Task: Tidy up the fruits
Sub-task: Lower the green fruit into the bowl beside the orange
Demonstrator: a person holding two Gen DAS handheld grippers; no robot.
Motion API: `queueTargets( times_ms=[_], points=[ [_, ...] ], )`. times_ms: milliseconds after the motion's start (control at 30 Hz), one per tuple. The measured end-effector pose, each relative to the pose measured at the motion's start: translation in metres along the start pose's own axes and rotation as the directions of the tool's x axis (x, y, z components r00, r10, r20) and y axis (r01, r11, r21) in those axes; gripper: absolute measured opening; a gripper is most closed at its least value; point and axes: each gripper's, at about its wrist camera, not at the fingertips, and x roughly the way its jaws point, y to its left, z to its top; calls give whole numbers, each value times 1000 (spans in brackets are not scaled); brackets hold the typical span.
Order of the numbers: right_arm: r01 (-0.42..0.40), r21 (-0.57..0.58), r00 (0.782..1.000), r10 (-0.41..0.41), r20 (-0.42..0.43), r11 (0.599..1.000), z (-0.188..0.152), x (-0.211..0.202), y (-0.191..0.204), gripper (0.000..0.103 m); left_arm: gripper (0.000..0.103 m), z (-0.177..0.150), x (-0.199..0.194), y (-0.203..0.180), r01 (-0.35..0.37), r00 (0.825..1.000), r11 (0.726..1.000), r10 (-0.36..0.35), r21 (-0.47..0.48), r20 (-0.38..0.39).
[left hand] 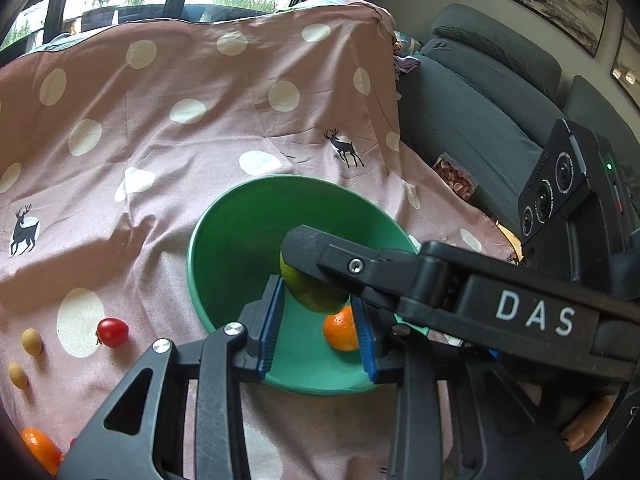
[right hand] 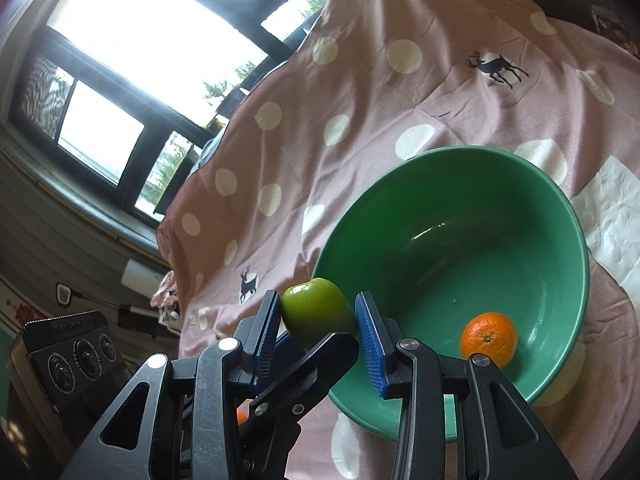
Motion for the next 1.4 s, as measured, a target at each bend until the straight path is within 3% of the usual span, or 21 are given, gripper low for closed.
queueTargets(
  times_ms=[233, 1400],
  points=[
    [64, 32, 998, -64, 8, 997, 3, -1, -12, 41, 33, 0, 18, -6, 23, 999, 1000, -23, -1, -30],
    [180, 61, 984, -180, -10, 982, 8, 2, -30, 41, 33, -2, 47, -13, 51, 995, 999, -51, 3, -89]
  ],
)
